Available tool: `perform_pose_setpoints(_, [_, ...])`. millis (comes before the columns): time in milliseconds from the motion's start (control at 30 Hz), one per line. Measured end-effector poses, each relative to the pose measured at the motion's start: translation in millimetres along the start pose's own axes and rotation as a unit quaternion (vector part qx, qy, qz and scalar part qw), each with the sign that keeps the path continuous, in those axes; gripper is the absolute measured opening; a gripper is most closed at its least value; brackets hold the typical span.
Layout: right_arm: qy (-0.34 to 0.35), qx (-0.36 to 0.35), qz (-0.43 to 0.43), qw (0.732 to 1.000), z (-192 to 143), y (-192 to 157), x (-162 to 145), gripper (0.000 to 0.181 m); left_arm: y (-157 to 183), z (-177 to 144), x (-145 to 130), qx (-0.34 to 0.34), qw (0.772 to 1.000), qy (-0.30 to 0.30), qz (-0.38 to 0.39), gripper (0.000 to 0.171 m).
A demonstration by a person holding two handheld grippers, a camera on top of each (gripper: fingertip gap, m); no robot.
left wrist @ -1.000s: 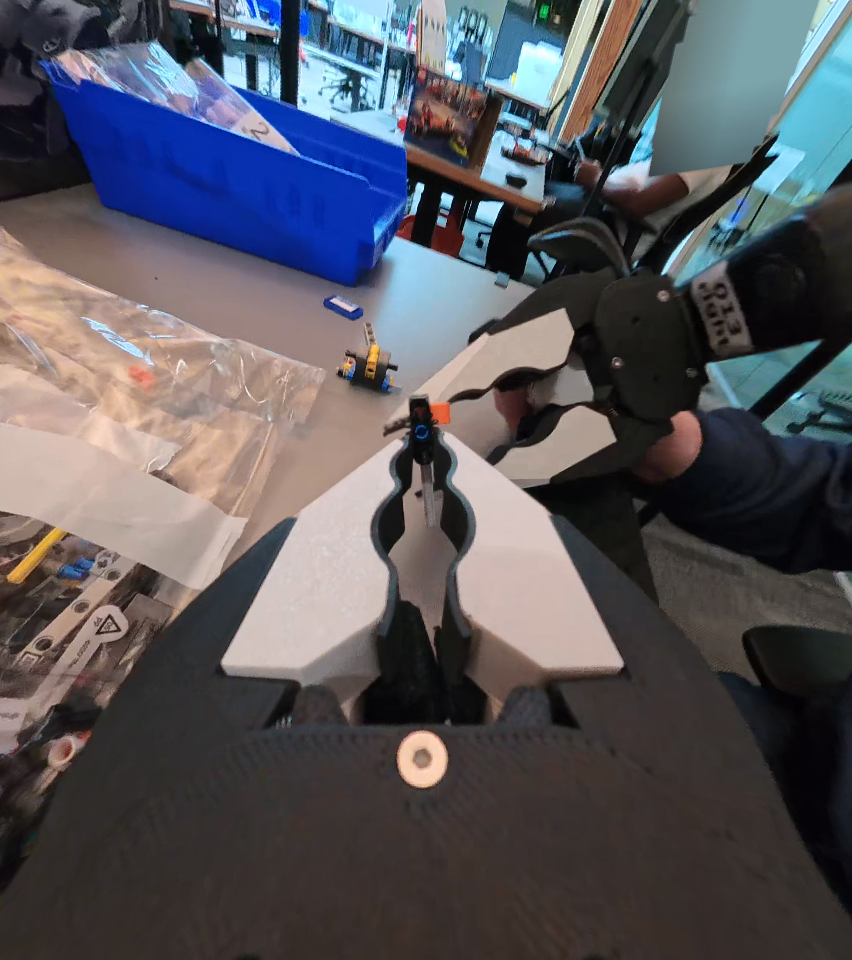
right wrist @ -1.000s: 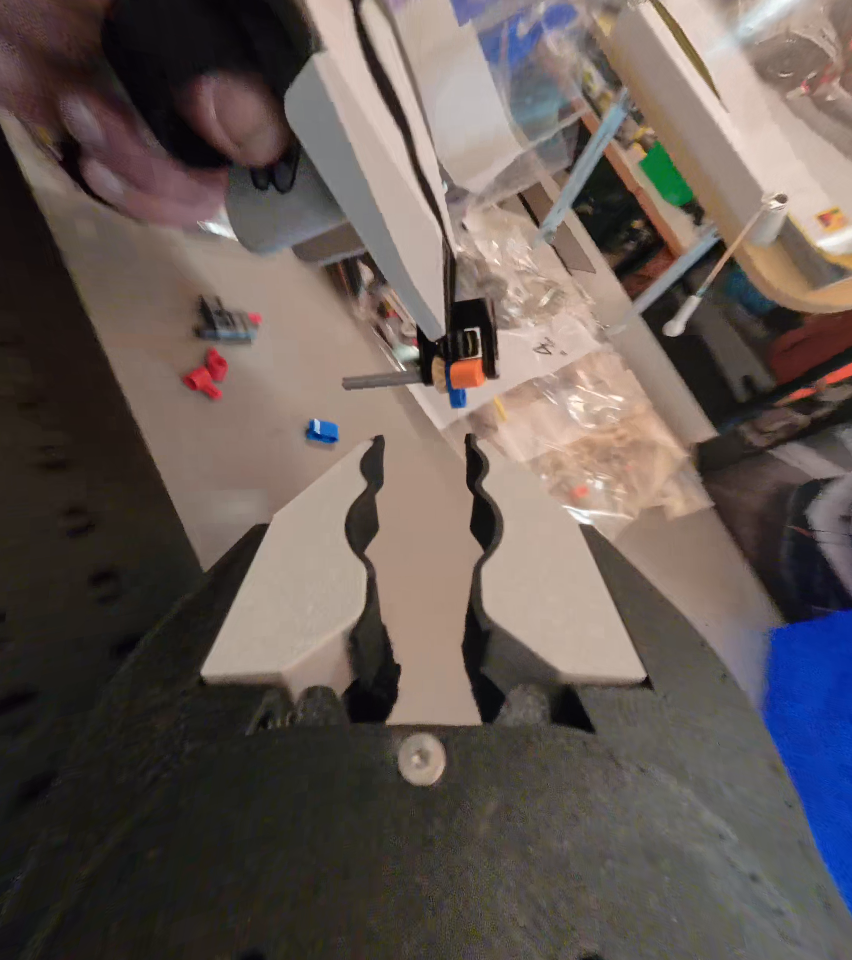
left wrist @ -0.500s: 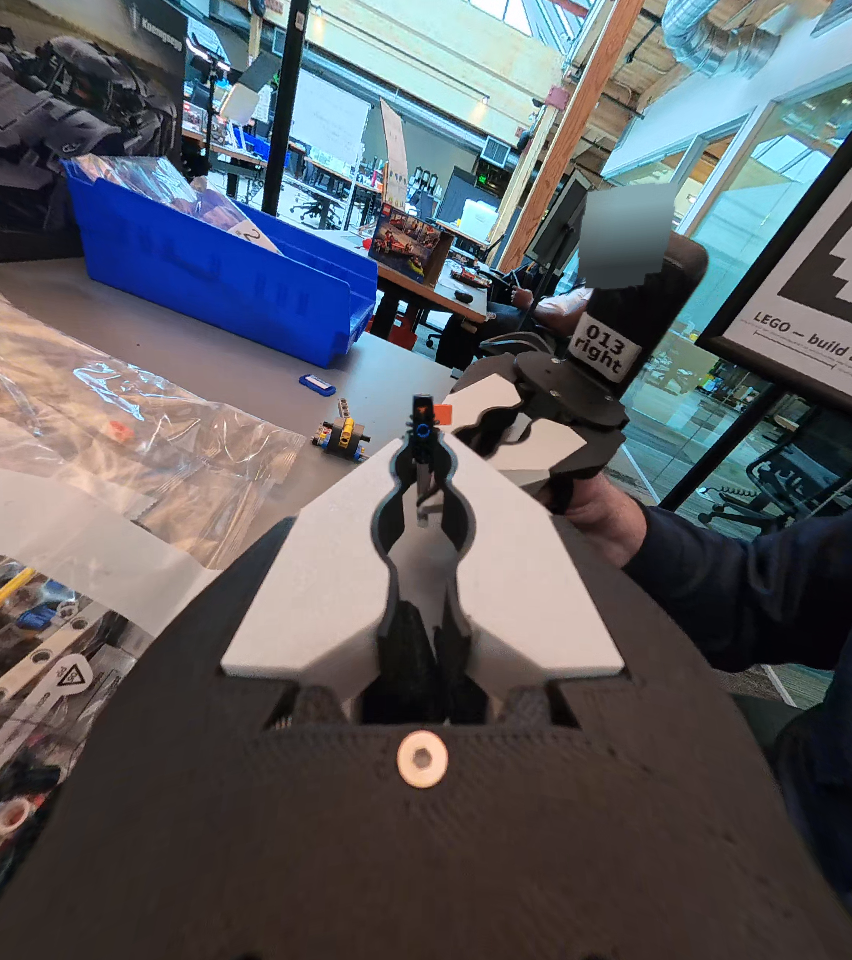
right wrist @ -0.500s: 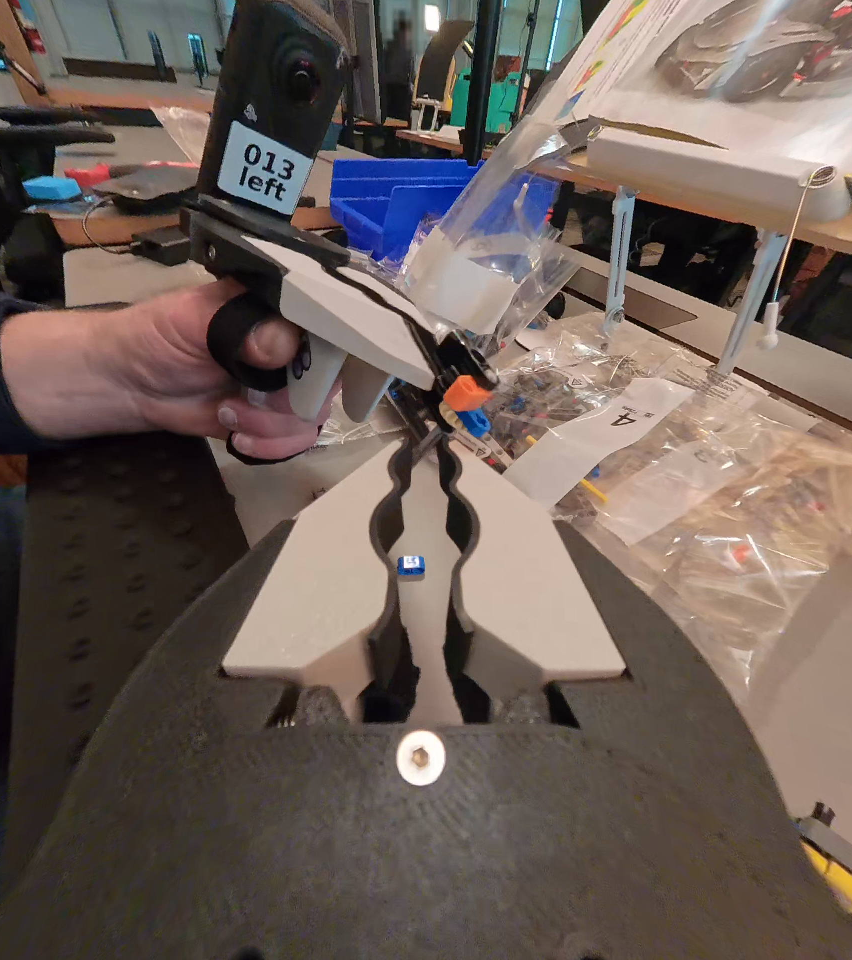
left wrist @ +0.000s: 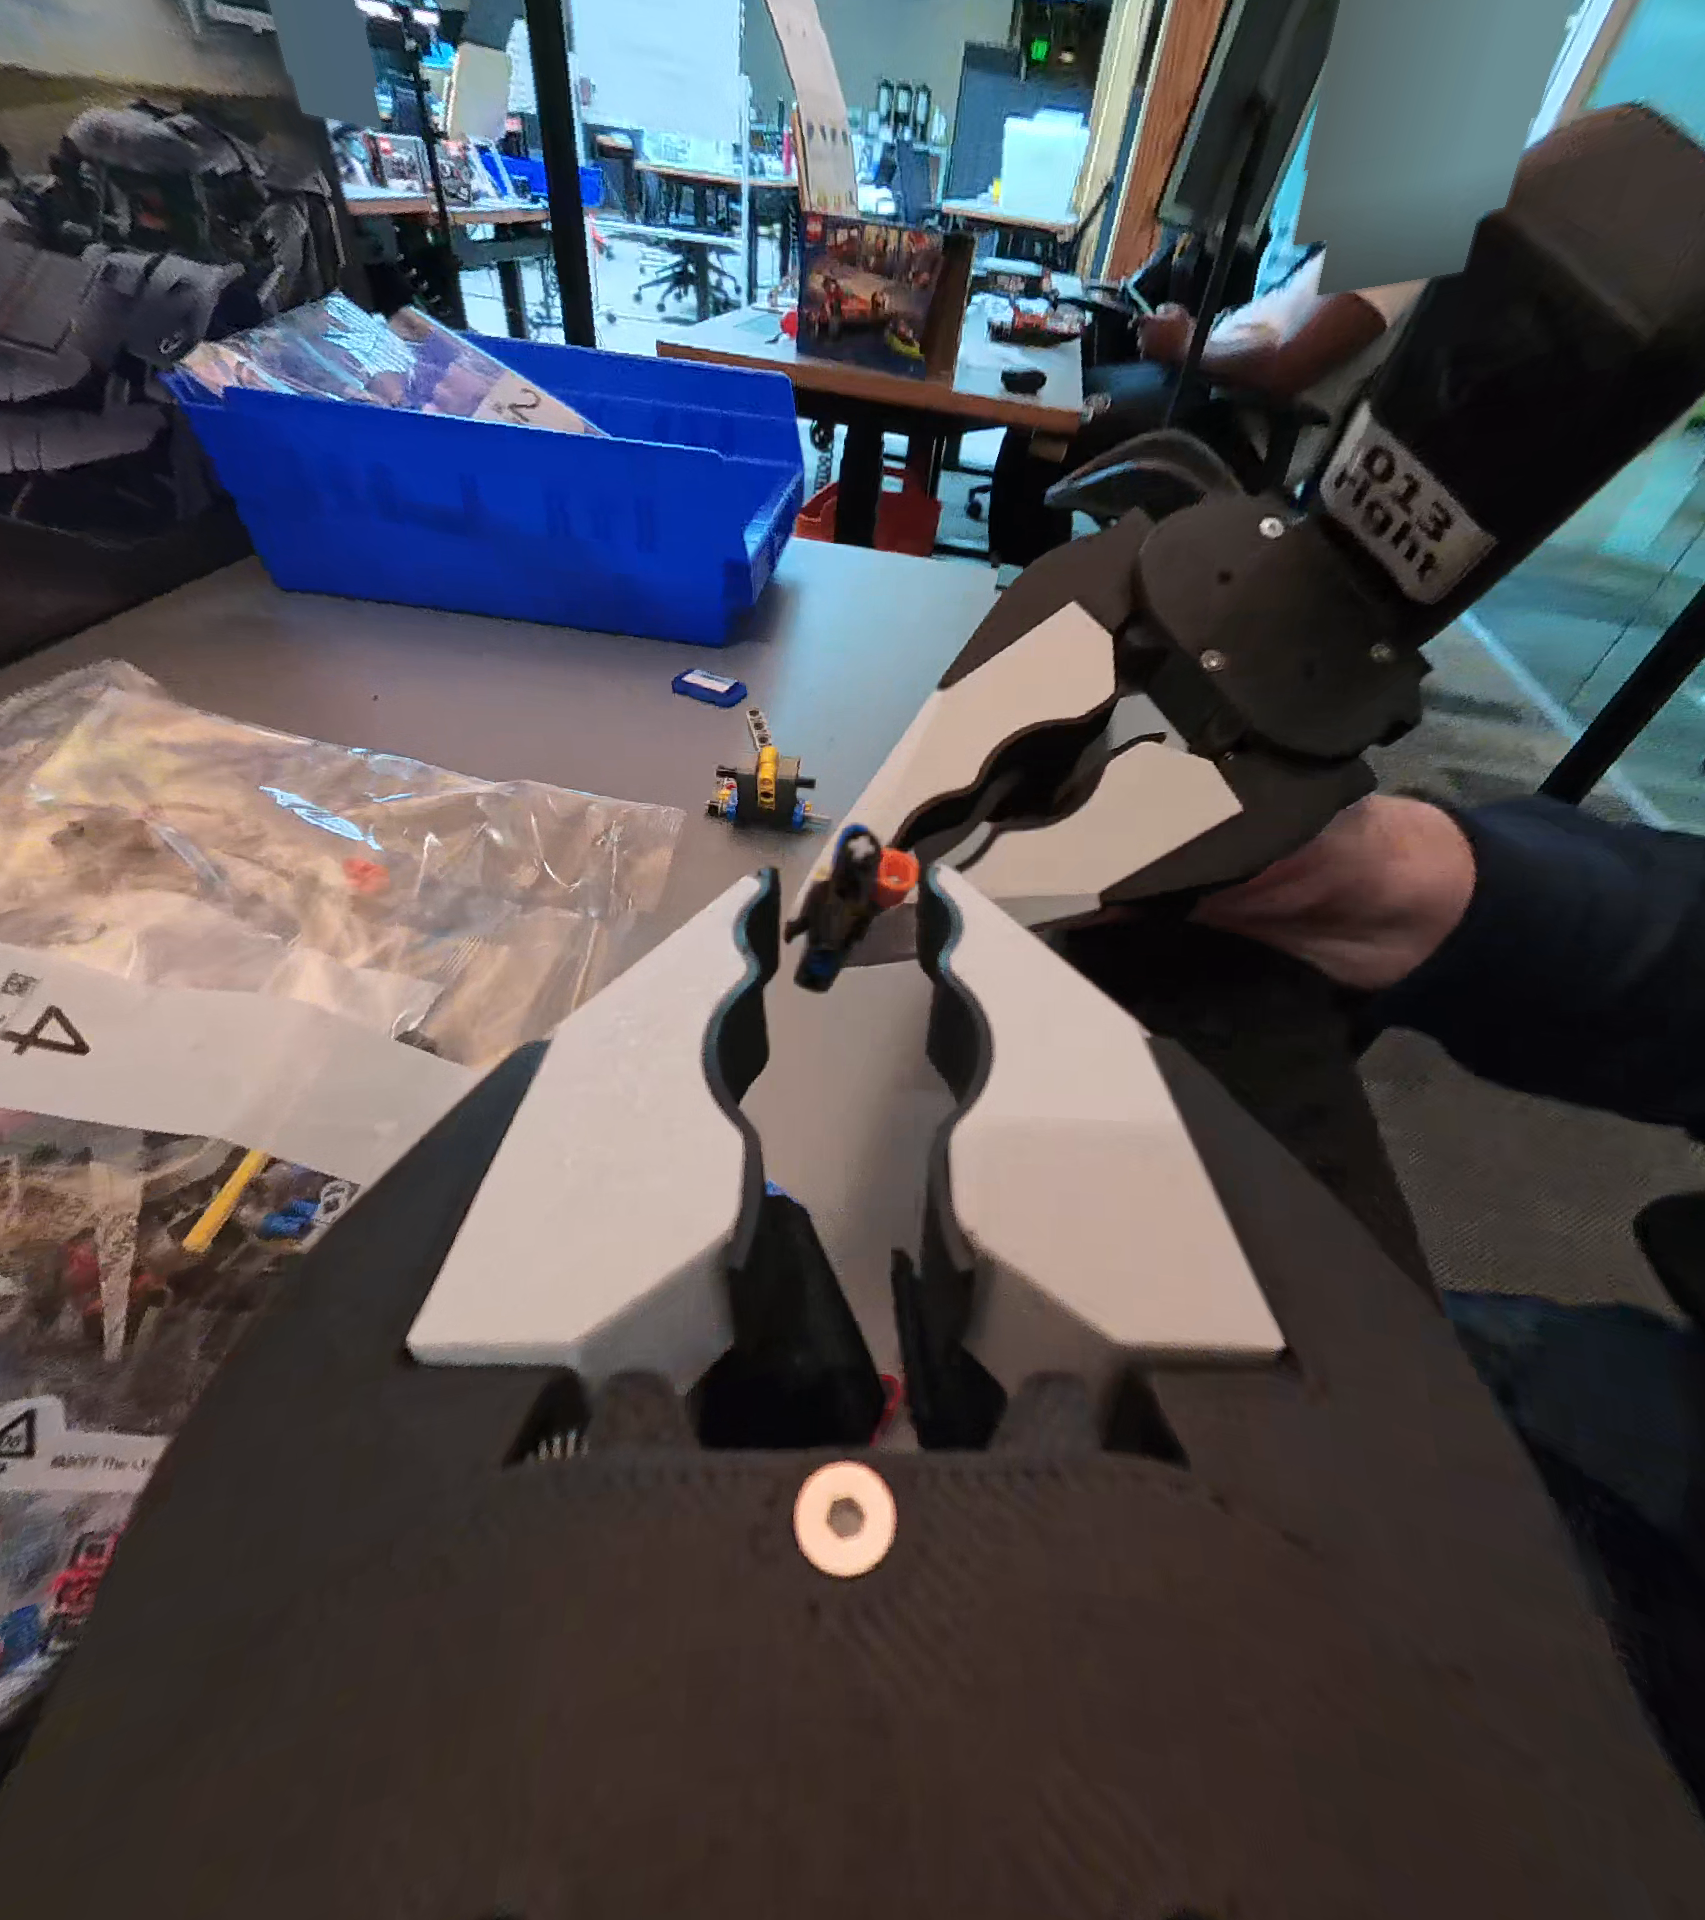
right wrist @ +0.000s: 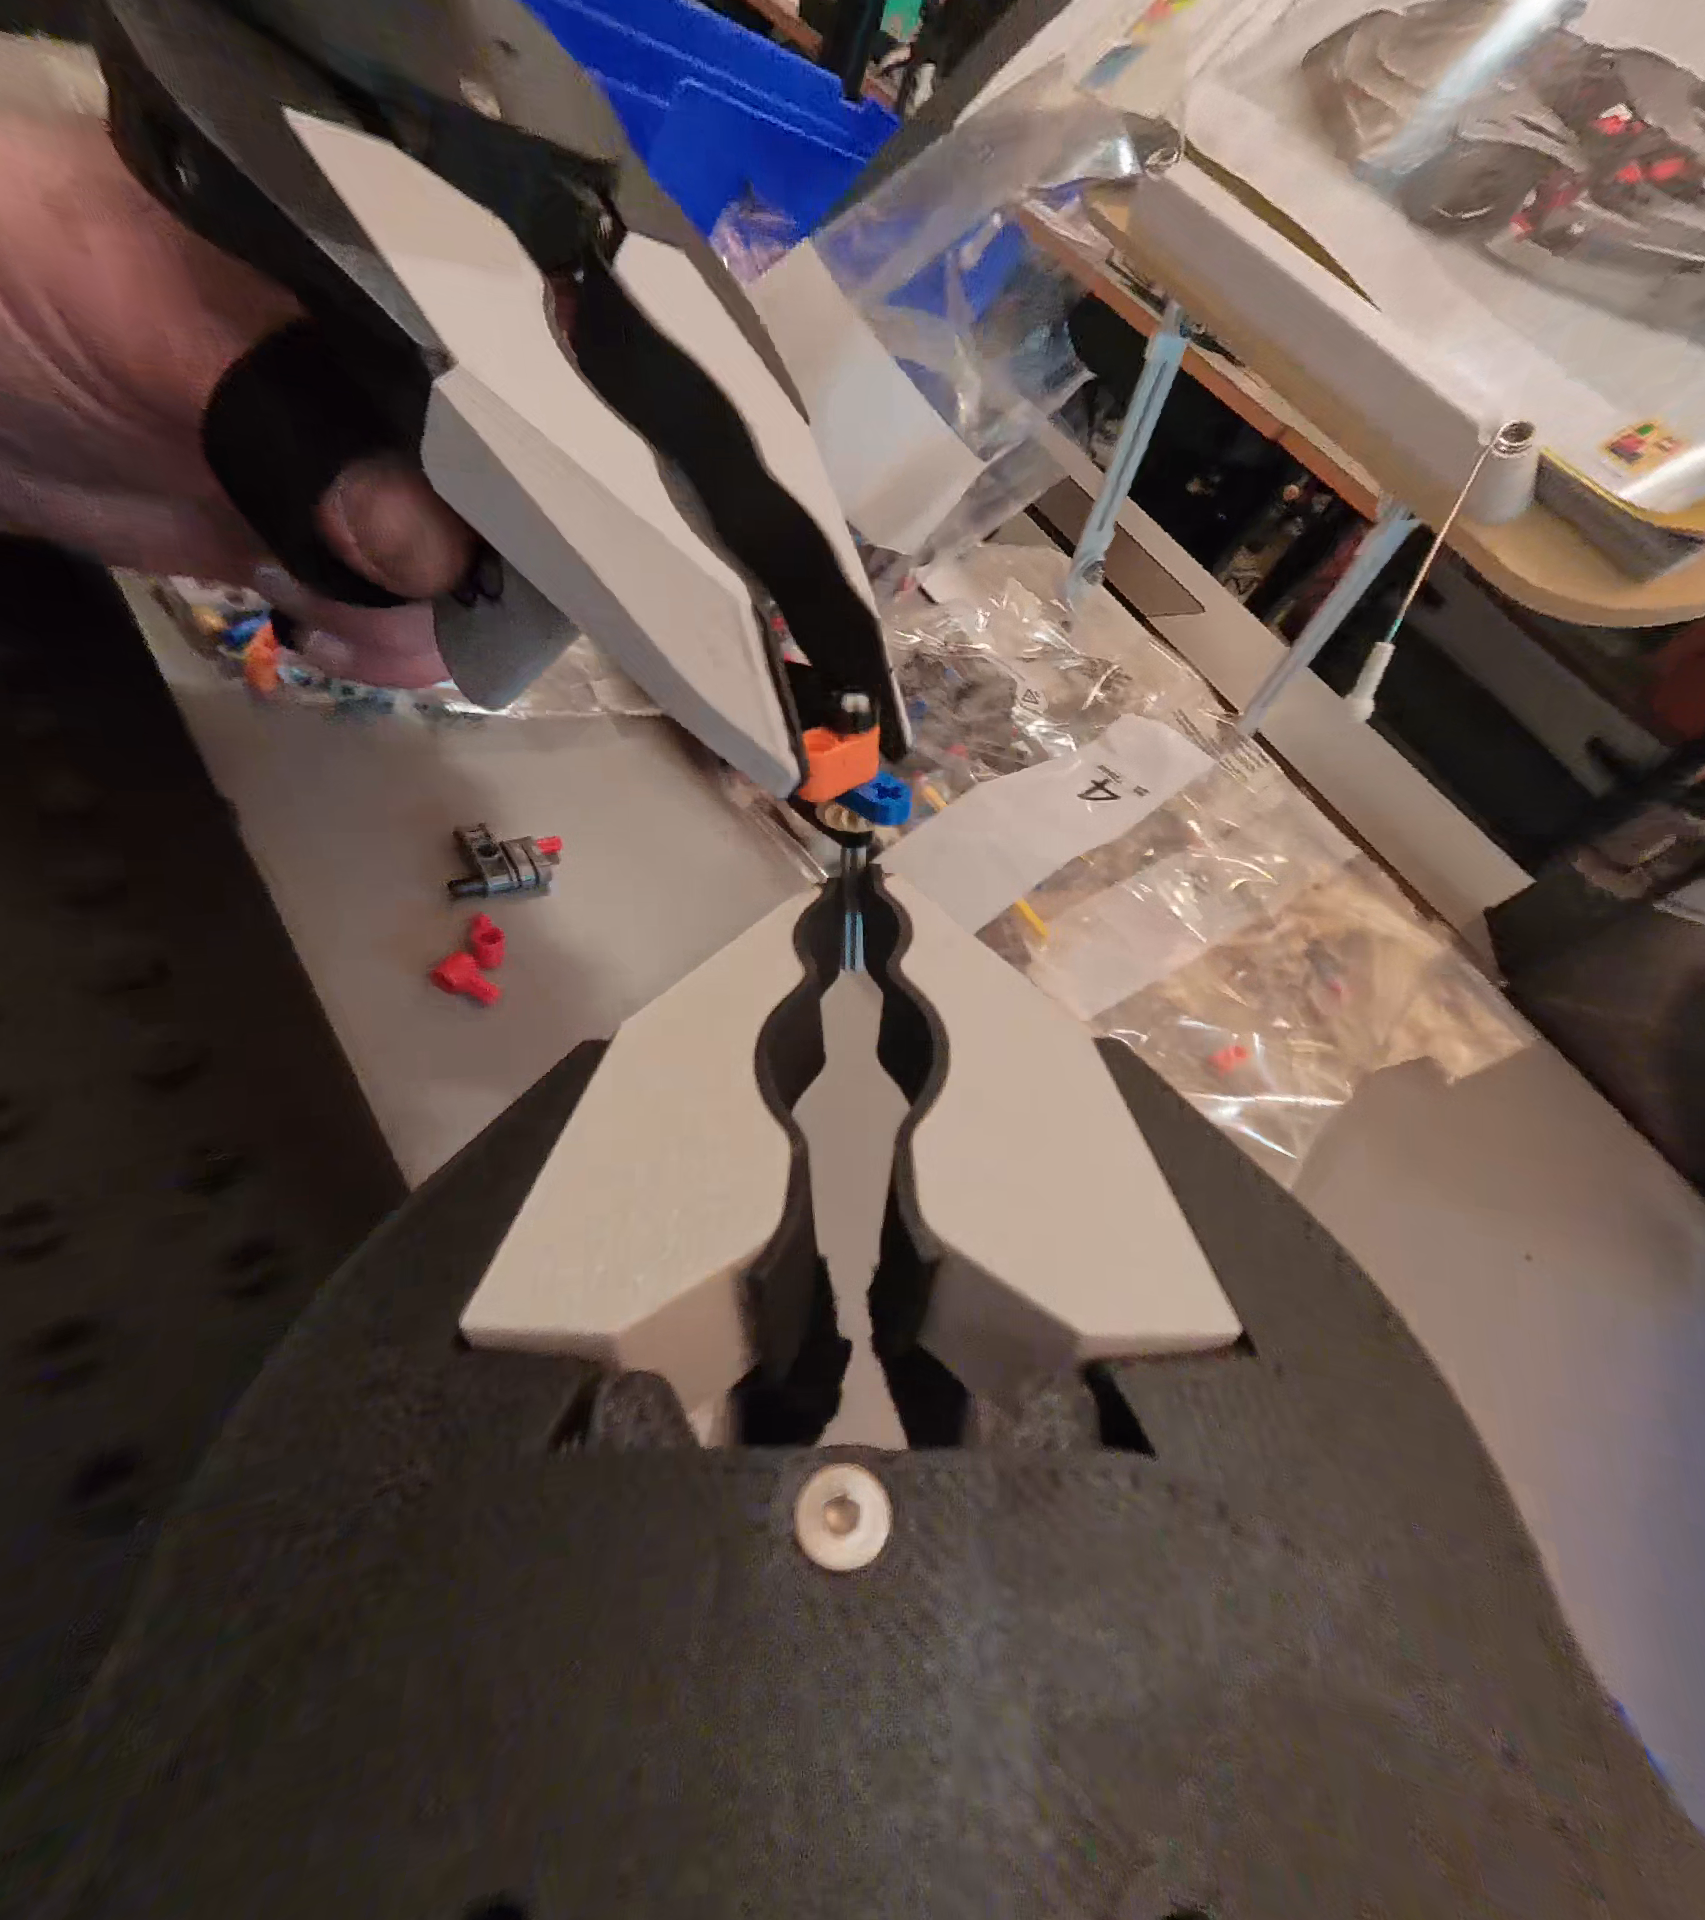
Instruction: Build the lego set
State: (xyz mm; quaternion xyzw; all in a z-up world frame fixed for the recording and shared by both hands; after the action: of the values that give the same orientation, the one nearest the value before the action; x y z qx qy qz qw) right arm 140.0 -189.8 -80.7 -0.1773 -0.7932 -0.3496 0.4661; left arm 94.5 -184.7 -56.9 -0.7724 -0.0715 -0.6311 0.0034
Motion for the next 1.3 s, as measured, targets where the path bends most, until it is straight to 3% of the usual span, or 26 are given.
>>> perform_pose_setpoints(100, [-0.018,-0.024,-0.033,0.999,2,-1,-2,0.001,2,1,-2,0.006,1.0,-0.012,0.02,0.02])
perform_pose_setpoints(200, [-0.001,-0.034,-0.037,0.999,1,0,3,0.001,0,-2,2,-0.003,1.0,0.005,-0.007,0.018])
perform_pose_setpoints(300, [0.013,-0.046,-0.05,0.998,1,-3,10,0.013,6,-2,6,-0.032,0.998,0.03,-0.037,0.017])
perform_pose_setpoints(467, [0.007,-0.05,-0.03,0.998,-1,1,9,0.001,9,1,5,-0.044,0.997,0.034,-0.052,0.018])
perform_pose_setpoints(767, [-0.028,-0.064,-0.051,0.996,0,2,1,0.001,10,4,2,0.007,1.0,0.014,-0.009,0.014])
perform_pose_setpoints(1300, [-0.033,-0.044,-0.083,0.995,-3,-4,-3,0.001,13,0,-5,0.005,1.0,-0.002,-0.02,0.012])
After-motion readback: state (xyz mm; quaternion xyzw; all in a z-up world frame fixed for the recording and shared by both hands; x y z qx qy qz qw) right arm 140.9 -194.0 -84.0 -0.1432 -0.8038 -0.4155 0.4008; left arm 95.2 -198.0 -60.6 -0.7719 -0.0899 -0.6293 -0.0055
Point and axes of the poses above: each gripper's, where its closed fingertips meet, z out along the fingers, x out of its top, y = z × x across the jaws, the point moved 3 cm from there along -z, back along the fingers, and after that the axes turned 2 degrees about x, right-handed, at the moved point
